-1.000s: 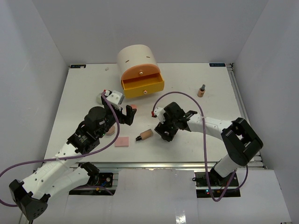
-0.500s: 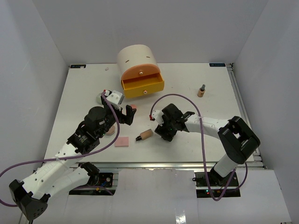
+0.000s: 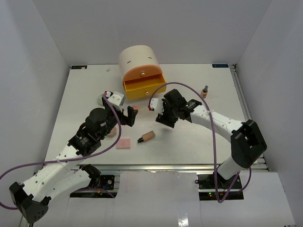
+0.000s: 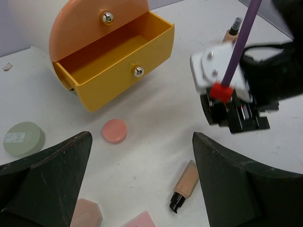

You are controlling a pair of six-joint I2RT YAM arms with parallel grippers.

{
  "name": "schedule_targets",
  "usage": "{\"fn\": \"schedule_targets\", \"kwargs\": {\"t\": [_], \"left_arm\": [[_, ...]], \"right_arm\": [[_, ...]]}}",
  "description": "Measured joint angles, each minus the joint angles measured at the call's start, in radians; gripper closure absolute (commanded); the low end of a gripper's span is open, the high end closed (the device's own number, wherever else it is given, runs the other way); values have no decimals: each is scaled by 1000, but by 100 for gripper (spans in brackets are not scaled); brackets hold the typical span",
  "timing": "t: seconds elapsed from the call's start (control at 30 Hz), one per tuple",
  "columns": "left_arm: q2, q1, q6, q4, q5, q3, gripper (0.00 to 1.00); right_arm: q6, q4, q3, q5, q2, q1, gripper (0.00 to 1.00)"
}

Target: Organize the makeup

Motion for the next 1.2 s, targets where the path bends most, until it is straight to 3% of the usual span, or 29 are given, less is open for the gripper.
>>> {"fn": "schedule_targets", "kwargs": {"t": [0.23, 0.5, 0.77, 0.97, 1.2], "left_arm": [[-2, 7, 1, 13, -13, -5, 2], [-2, 17, 7, 19, -30, -13, 2], [-2, 24, 8, 19, -33, -16, 2], [-2, 24, 8, 19, -32, -17, 2], [-2, 25, 8, 19, -33, -17, 2]], "right_arm": [[66, 1, 414, -105, 63, -63, 92], [327, 57, 797, -125, 317, -111, 92], [534, 185, 712, -20, 378, -110, 86], [582, 319, 588, 40, 352, -110, 81], [606, 400, 566, 89, 349, -111, 77]]}}
